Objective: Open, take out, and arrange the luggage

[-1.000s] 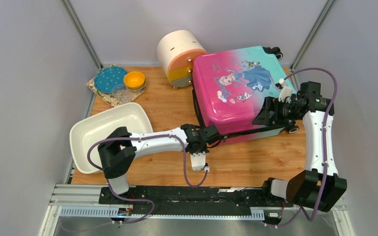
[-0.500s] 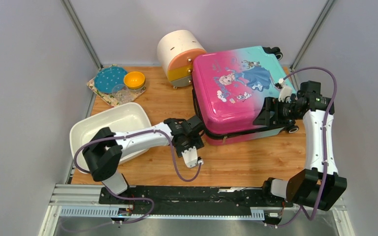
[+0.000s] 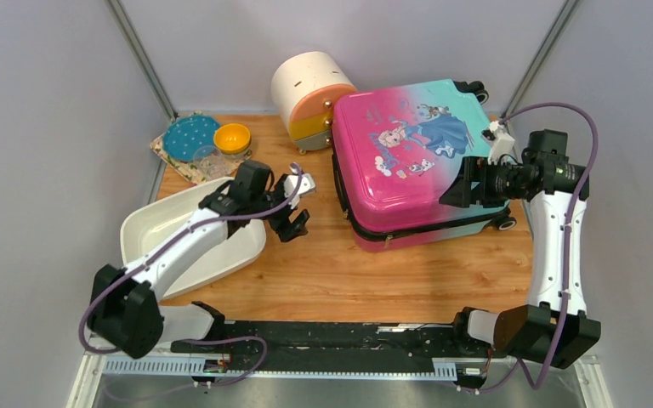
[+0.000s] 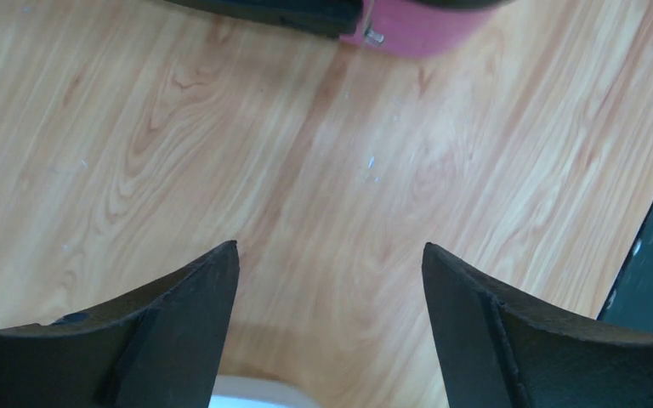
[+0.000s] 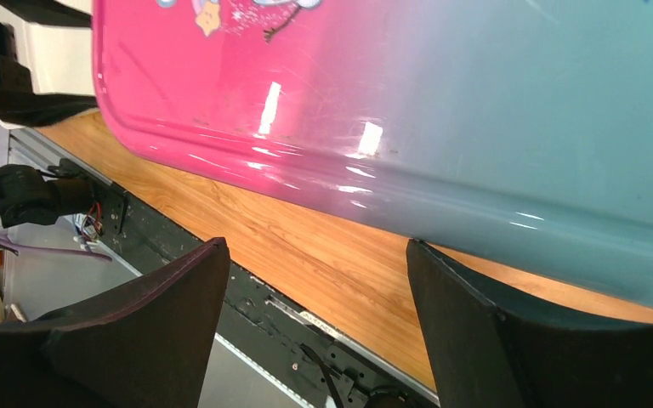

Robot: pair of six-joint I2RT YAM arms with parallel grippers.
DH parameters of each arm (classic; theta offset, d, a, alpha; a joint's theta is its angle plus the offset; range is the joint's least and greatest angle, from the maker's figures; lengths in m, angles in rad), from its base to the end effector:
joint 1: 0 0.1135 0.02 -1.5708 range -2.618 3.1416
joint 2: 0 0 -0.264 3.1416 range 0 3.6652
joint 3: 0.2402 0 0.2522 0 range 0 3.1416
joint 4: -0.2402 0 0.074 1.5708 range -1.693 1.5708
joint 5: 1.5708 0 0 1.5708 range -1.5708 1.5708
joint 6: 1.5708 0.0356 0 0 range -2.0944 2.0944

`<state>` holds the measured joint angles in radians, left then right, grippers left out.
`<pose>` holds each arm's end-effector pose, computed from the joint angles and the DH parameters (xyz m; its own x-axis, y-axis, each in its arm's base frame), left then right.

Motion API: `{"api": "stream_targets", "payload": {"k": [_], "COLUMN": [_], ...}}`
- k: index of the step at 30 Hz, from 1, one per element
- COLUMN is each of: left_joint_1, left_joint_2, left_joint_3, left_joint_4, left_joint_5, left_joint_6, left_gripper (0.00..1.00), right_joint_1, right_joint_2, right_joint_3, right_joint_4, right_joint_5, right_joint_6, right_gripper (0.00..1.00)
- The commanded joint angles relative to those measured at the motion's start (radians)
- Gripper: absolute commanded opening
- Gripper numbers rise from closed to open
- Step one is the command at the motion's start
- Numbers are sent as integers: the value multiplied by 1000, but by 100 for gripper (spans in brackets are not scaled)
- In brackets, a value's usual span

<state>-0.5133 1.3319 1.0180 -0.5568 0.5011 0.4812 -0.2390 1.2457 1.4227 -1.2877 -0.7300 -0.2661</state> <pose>0.2328 -0.1508 0.2710 -0.2664 0.6162 -0.7412 0.9291 0.3687 -0.0275 0.2105 -0.0269 0.3758 -0.8106 -0.0042 -0.5855 -0.3363 0.8219 0.4597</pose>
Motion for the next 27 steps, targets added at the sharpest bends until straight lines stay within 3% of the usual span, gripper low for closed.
{"api": "stream_targets", "payload": {"k": [1,4,7,12,27], "left_joint_1": [-4,-4,-4,-19,-93], "left_joint_2": [-169,-152,-93,-24,259], "left_joint_3": [-243,-266,-280,-438,-248], "left_joint_4": [550,568,661,1108,1150], "left_joint_5": [33,112,246,286,355], "left_joint_6": [-411,-351,-335,-351,-237], "left_gripper": [88,89,81,74,65], "right_joint_1": [3,3,6,23,69], "right_joint_2": [-23,-19,0,21,40], "right_joint_3": [51,53,62,85,84], "right_joint_4": [214,237,241,241,261], "right_joint_5": [-80,-89,-104,-97,-78], "right_joint_6": [14,33,56,70,84], "right_gripper": [84,84,84,84,84]}}
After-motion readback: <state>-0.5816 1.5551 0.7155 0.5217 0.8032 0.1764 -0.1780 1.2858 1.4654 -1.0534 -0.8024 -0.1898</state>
